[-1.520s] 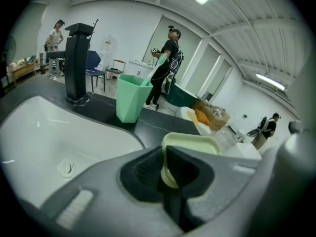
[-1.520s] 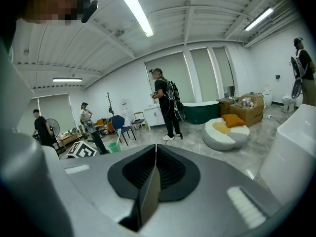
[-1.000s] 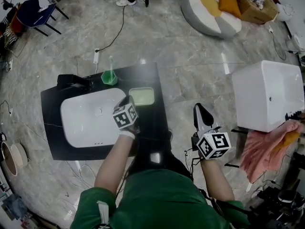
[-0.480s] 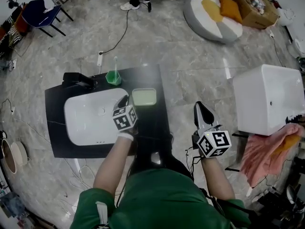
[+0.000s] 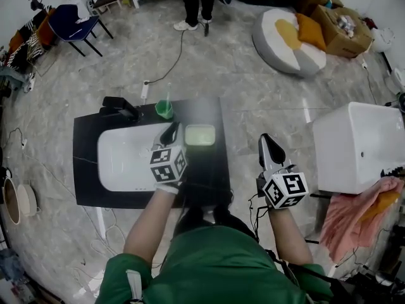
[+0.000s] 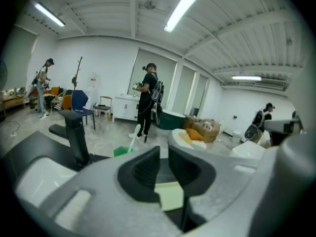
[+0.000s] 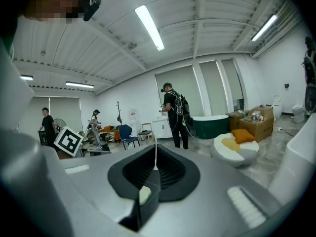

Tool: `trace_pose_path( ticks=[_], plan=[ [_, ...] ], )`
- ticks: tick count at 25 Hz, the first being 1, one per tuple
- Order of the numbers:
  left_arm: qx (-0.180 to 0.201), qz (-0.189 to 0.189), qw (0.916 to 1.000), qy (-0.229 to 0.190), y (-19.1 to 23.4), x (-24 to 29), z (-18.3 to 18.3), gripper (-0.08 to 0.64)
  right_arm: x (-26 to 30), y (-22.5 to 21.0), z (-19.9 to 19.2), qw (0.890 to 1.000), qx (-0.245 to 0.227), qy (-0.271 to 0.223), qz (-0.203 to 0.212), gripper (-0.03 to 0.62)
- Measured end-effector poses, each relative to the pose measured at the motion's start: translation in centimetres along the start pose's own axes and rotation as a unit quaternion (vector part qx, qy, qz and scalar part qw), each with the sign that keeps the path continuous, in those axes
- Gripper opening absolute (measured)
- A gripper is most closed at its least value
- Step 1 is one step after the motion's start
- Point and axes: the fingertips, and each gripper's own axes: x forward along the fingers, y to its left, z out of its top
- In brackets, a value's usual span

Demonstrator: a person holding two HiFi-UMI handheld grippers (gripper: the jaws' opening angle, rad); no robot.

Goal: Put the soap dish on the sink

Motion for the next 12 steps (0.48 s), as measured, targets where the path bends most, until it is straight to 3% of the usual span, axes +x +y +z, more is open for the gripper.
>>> trace_pose_path(
  ticks=[6, 12],
  plan=[
    [0.064, -0.036, 0.9949, -0.069, -3.0, -4.6, 6.1, 0.052, -0.9, 1.6, 3.4, 0.999, -0.023, -0.041, 0.006, 0.009],
    [0.074, -0.058, 0.9878, -0.124, -5.3, -8.7, 10.6, 0.052, -2.2, 3.9, 7.0, 0.995, -0.055, -0.079, 0.022, 0.009]
  ],
)
